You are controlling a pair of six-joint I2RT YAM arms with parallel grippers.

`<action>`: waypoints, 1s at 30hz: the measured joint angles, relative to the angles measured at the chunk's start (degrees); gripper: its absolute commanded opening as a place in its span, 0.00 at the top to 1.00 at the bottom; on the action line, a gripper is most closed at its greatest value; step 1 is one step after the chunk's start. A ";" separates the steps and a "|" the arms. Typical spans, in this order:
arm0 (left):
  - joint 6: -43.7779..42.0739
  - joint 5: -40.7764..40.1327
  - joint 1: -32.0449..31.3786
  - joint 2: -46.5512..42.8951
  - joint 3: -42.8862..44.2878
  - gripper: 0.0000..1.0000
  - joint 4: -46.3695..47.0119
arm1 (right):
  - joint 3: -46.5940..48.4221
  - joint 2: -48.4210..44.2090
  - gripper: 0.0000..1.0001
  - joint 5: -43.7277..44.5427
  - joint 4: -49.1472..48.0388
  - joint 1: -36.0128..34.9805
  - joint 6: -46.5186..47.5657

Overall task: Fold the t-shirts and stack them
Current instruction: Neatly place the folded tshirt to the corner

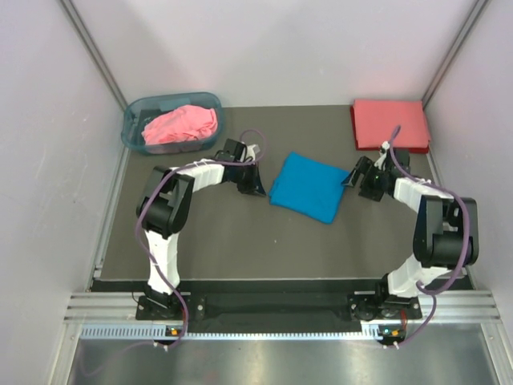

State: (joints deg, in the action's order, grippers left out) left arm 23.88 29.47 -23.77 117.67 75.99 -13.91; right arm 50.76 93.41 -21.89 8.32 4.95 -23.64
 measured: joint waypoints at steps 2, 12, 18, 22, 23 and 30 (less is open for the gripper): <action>0.24 -0.68 1.38 -0.02 0.15 1.00 -0.52 | -2.69 -1.75 0.22 1.05 -1.27 0.00 -2.64; 1.92 -3.39 2.36 -0.07 9.16 1.00 -4.57 | -0.98 3.15 0.22 1.27 -7.50 -0.63 -6.99; 6.19 2.32 -2.51 0.87 10.82 1.00 -0.76 | 4.22 8.20 0.22 0.72 -8.94 -0.83 -6.88; 7.56 3.04 -2.56 3.78 10.82 1.00 -0.09 | 8.13 11.50 0.21 0.31 -9.27 -0.98 -6.49; 7.72 2.99 -2.40 4.55 10.82 1.00 -0.07 | 9.01 12.22 0.21 0.09 -9.25 -1.01 -6.08; 7.10 1.62 -1.81 6.62 10.82 1.00 -0.28 | 19.15 19.34 0.21 -4.57 -5.16 -1.22 -0.09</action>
State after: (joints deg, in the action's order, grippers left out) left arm 30.98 31.09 -25.58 124.29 86.80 -14.20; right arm 69.91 112.75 -26.46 3.16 3.73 -23.73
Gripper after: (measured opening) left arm 0.012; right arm 0.789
